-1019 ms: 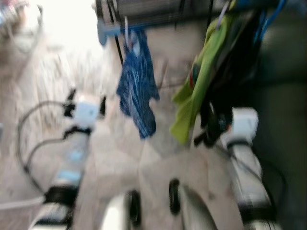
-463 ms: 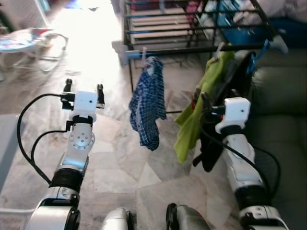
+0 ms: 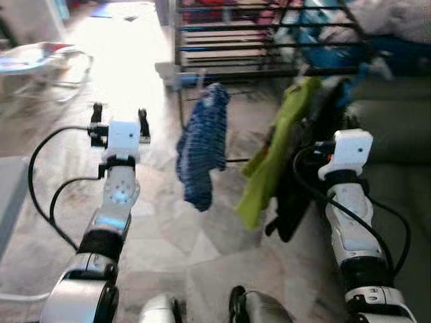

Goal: Hang hanger

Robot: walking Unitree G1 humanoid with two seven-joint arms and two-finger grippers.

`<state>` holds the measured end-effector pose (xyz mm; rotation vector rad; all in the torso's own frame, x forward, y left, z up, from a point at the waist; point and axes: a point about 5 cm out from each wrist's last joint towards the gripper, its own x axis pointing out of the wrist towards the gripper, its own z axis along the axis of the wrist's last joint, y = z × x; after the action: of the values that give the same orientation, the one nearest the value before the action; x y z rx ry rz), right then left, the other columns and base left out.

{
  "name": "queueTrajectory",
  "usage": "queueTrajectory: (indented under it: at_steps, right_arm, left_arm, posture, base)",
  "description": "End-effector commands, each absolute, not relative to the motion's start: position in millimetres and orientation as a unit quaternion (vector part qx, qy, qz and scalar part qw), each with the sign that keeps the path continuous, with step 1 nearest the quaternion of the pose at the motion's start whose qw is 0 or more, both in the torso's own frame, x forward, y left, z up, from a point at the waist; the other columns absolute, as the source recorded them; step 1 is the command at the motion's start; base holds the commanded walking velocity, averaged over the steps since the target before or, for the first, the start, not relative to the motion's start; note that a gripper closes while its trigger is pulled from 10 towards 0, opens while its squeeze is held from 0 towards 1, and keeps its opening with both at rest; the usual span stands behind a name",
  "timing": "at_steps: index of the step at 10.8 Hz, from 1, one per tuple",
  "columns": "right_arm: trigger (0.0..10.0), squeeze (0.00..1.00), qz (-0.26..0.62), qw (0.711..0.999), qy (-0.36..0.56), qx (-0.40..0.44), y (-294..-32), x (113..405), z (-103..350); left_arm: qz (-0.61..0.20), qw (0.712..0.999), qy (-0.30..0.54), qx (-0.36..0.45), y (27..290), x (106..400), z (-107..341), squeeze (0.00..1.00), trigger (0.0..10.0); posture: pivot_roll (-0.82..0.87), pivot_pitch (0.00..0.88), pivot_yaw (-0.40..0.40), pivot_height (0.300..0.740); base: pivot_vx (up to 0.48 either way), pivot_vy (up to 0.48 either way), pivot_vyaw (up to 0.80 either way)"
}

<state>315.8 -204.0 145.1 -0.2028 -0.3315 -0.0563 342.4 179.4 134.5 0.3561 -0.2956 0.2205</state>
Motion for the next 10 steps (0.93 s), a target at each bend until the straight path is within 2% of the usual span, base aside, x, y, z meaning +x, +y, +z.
queueTrajectory:
  at_steps: [1, 2, 4, 8, 10]
  right_arm:
    - [10.0, 0.0, -0.034, 0.981, -0.165, -0.098, -203.7, 314.3, 145.6]
    - [10.0, 0.0, -0.035, 0.985, -0.149, -0.081, -199.5, 311.9, 136.6]
    - [10.0, 0.0, -0.033, 0.986, -0.14, -0.079, -195.9, 303.1, 130.0]
    - [10.0, 0.0, -0.038, 0.984, -0.157, -0.079, -197.2, 309.5, 146.6]
    - [10.0, 0.0, -0.046, 0.982, -0.163, -0.081, -200.8, 306.2, 149.0]
  left_arm:
    - [0.118, 0.964, -0.153, 0.184, 183.2, 339.9, 135.7, 0.0, 10.0]
    - [0.113, 0.963, -0.15, 0.192, 186.7, 333.3, 132.0, 0.0, 10.0]
    - [0.105, 0.961, -0.157, 0.204, 186.1, 324.8, 130.1, 0.0, 10.0]
    - [0.1, 0.965, -0.162, 0.181, 174.6, 330.9, 143.9, 0.0, 10.0]
    - [0.094, 0.964, -0.168, 0.186, 169.8, 332.3, 143.5, 0.0, 10.0]
  posture:
    - [-0.09, 0.109, 0.024, 0.74]
    - [-0.07, 0.148, 0.021, 0.74]
    - [-0.07, 0.168, 0.015, 0.74]
    - [-0.11, 0.212, 0.015, 0.74]
    - [-0.11, 0.2, 0.008, 0.74]
  base:
    - [0.0, 0.0, 0.0]
    - [0.0, 0.0, 0.0]
    - [0.0, 0.0, 0.0]
    - [0.0, 0.0, 0.0]
    - [0.0, 0.0, 0.0]
